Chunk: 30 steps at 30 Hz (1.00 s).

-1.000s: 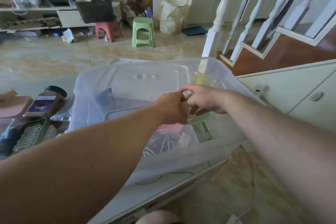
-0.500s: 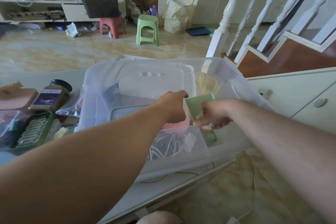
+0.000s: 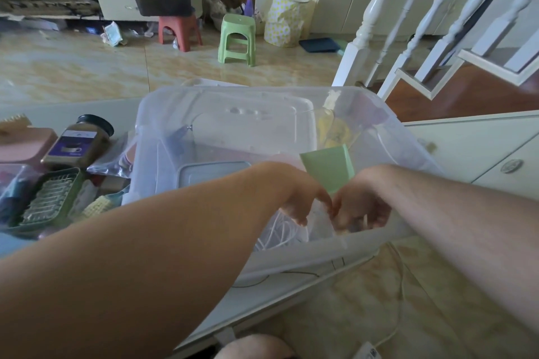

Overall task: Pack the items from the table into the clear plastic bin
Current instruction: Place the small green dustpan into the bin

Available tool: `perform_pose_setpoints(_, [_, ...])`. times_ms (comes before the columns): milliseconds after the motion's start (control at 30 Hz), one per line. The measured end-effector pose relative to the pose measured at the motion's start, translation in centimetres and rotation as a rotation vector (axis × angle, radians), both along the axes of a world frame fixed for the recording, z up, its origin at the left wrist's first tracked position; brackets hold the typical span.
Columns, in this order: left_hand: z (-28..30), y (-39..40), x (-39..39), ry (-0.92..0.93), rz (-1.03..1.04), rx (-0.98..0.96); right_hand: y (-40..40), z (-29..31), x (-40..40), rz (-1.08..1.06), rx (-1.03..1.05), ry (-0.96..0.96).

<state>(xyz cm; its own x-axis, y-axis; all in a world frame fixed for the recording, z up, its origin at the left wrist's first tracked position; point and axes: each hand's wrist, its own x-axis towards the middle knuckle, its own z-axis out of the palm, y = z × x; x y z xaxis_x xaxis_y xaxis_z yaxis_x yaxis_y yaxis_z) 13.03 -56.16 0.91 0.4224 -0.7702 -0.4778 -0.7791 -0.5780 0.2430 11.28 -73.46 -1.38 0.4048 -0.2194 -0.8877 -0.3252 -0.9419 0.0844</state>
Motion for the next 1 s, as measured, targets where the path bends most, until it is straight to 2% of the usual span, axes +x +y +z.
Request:
perform_pose_setpoints(100, [0.7,-0.9,-0.5,0.009,0.029,0.039,0.1,-0.5,0.1,-0.154,0.075,0.043])
perform_pose_setpoints(333, [0.2,0.5,-0.1,0.031,0.043,-0.013,0.0,0.4,0.3,0.092,-0.109,-0.15])
perform_pose_setpoints(467, [-0.6,0.8,0.7,0.048,0.13,-0.037,0.1,0.1,0.4,0.018,-0.085,-0.157])
perform_pose_setpoints(533, [-0.9,0.9,1.0,0.067,0.182,-0.064,0.4,0.7,0.2,0.021,-0.072,-0.232])
perform_pose_setpoints(600, [-1.1,1.0,1.2,0.068,0.217,-0.118,0.8,1.8,0.1,0.144,-0.134,-0.365])
perform_pose_setpoints(767, [-0.7,1.2,1.7,-0.042,0.2,-0.168,1.2,5.6,0.0,0.342,-0.272,-0.583])
perform_pose_setpoints(867, [-1.0,1.8,2.5,-0.078,0.276,-0.137,0.4,8.1,-0.1,0.328,-0.273,-0.689])
perform_pose_setpoints(1000, [-1.5,2.1,2.6,-0.082,0.284,-0.073,-0.7,9.5,-0.3,0.223,-0.13,-0.787])
